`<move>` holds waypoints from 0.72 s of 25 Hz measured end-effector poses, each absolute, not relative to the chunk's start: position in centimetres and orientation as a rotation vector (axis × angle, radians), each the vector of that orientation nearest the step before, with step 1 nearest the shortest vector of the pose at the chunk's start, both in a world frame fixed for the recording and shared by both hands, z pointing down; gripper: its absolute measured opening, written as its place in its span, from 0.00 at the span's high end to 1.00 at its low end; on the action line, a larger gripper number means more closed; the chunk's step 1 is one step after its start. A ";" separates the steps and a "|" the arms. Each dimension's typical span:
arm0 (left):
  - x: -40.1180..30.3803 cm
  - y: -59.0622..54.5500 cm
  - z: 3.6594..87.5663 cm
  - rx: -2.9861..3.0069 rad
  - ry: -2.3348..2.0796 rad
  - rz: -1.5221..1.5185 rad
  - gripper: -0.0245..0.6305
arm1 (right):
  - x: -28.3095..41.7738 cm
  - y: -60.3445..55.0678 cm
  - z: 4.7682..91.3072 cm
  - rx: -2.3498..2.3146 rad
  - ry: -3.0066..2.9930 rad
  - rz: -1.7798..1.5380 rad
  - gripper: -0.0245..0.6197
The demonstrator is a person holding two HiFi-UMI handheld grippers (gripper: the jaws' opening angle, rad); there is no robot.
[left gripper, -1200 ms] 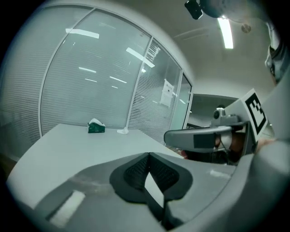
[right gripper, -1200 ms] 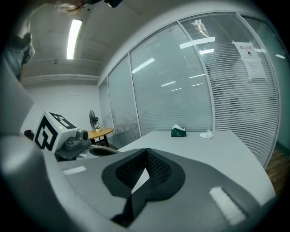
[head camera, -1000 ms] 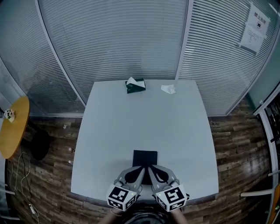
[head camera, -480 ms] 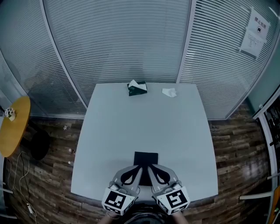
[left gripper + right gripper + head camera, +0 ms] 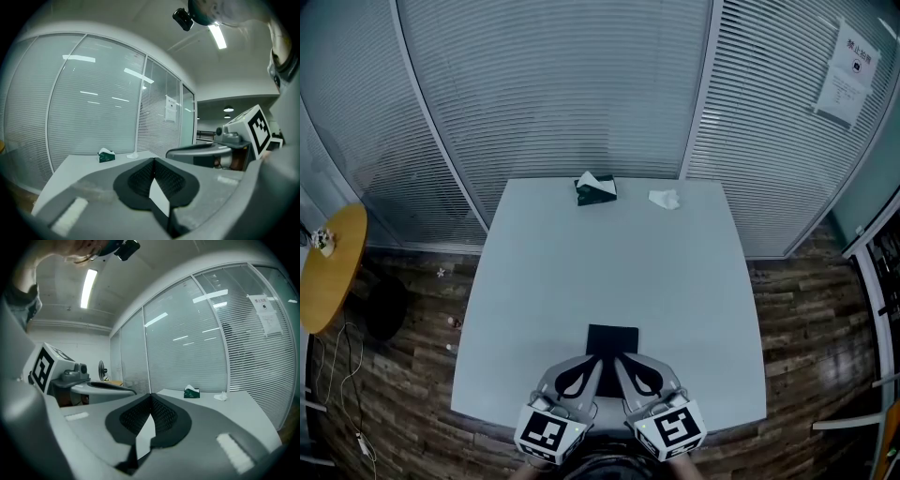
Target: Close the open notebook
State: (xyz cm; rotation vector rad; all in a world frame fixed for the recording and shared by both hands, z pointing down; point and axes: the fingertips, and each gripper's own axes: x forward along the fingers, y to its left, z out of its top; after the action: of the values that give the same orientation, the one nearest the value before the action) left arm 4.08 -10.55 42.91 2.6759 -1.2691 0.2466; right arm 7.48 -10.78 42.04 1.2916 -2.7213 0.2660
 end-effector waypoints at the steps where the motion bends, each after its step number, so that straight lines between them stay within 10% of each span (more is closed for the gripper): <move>1: 4.2 -10.5 42.9 2.676 -1.262 0.244 0.96 | 7.5 -10.8 42.1 1.290 -2.718 0.266 0.96; 18: 4.1 -10.1 42.9 2.664 -1.294 0.270 0.96 | 7.3 -10.0 42.3 1.267 -2.714 0.260 0.96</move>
State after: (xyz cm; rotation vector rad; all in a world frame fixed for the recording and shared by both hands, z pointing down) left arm 4.14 -10.09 42.91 2.6637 -1.2941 0.2705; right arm 7.30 -9.98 42.27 1.2671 -2.7136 0.2605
